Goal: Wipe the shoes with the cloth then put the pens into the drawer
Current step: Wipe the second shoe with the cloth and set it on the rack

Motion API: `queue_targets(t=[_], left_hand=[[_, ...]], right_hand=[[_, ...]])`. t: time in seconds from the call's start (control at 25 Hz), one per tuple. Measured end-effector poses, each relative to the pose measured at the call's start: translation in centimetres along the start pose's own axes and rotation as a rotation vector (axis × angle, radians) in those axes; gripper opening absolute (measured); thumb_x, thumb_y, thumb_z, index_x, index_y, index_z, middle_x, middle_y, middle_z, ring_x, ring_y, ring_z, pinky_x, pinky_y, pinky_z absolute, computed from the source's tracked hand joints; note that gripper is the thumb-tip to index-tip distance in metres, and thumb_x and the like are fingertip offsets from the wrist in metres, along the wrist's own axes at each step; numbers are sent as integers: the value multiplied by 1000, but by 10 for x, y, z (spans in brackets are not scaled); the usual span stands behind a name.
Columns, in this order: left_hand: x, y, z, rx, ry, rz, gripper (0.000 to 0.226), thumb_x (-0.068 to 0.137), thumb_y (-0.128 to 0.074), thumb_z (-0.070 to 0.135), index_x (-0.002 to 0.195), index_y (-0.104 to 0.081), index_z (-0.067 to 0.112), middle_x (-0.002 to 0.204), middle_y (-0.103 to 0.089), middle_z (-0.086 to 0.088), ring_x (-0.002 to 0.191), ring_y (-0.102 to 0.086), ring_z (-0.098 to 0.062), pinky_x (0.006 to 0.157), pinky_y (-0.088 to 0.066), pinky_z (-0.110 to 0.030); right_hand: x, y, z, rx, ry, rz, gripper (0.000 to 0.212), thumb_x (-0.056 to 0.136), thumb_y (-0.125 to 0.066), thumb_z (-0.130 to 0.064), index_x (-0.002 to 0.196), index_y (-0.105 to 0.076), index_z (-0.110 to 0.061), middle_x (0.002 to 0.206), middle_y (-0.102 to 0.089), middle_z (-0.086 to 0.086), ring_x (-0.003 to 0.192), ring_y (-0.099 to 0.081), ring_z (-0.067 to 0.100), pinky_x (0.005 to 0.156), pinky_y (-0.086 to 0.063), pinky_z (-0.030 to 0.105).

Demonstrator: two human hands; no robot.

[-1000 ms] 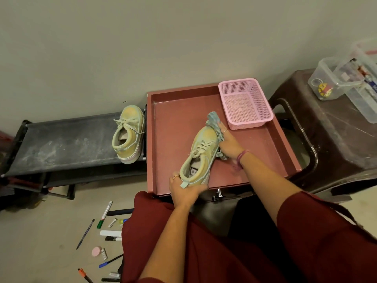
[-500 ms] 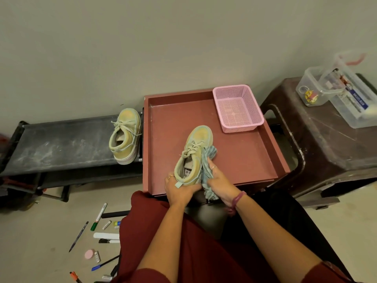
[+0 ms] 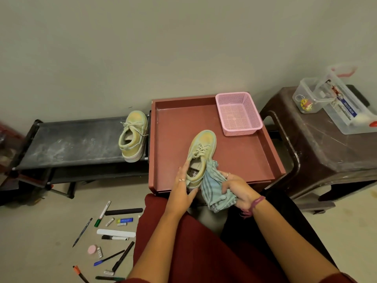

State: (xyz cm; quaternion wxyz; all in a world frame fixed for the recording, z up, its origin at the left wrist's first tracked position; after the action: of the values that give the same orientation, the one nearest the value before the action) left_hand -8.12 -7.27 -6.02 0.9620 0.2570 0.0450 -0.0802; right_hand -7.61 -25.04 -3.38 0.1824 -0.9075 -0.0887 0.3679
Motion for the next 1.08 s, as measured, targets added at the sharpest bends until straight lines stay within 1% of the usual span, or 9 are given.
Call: queue_targets(t=[0.08,0.12,0.2,0.28,0.44,0.6,0.76,0.92,1.08], left_hand=[[-1,-2,1,132,8,9,52,90,-65,12,135,-46,30,159,-21,-5,146,-19,-15,108,-25,-19],[0,-3,2,167,26,25,39,90,-64,14,126,-54,23,157,-24,-9,144,-25,-20,107,-29,-21],[4,-3,7,184,25,72,26,89,-65,13,113,-57,12,144,-41,-15,132,-43,-28,100,-37,-25],[4,0,13,171,35,144,18,87,-64,5,103,-57,5,122,-54,-13,113,-54,-28,88,-37,-19],[-7,20,20,165,55,289,14,84,-63,-2,94,-55,2,102,-56,-11,93,-55,-25,78,-34,-18],[-26,58,18,145,19,424,13,82,-66,-2,88,-56,3,95,-57,-8,86,-54,-20,72,-32,-11],[-40,118,11,176,-22,612,15,79,-72,2,87,-59,4,98,-62,-13,88,-58,-24,77,-38,-20],[-44,186,1,180,70,760,14,83,-71,9,88,-58,7,95,-59,-6,83,-54,-18,71,-40,-24],[-26,237,-25,183,214,826,15,87,-68,13,95,-58,6,98,-58,-8,86,-51,-15,74,-40,-26]], right_hand=[[-12,4,-2,36,19,-15,71,68,-21,27,118,-60,-5,109,-66,21,89,-68,31,67,-59,33],[-16,7,-4,62,38,-3,71,68,-22,27,118,-60,-5,111,-66,21,91,-68,32,69,-59,34],[-20,12,-8,128,84,67,71,68,-23,27,118,-60,-8,109,-68,17,91,-68,32,69,-59,35],[-19,17,-11,135,121,159,72,69,-25,26,118,-60,-11,104,-70,13,88,-69,31,68,-59,37],[-8,12,-21,24,171,273,74,68,-29,24,126,-57,-13,107,-68,13,93,-65,34,78,-55,43],[1,-12,-33,72,234,270,70,71,-28,23,122,-58,-14,101,-67,14,87,-64,33,71,-57,39],[13,-38,-37,69,244,242,67,73,-29,23,120,-58,-14,100,-65,16,86,-62,34,75,-55,43],[24,-51,-38,80,236,263,66,74,-30,22,118,-59,-16,98,-65,14,82,-63,32,63,-57,38],[41,-53,-36,99,243,282,70,73,-29,22,129,-54,-12,113,-62,17,94,-61,34,80,-54,44]])
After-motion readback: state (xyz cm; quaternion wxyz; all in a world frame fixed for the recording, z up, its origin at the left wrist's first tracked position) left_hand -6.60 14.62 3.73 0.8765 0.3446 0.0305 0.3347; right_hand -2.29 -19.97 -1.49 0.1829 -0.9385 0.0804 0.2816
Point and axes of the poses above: each hand's wrist, its own x-axis towards the middle knuckle, its own y-axis out of the back of the hand, z = x × y, the point moved 3 cm from there along x, towards the middle knuckle
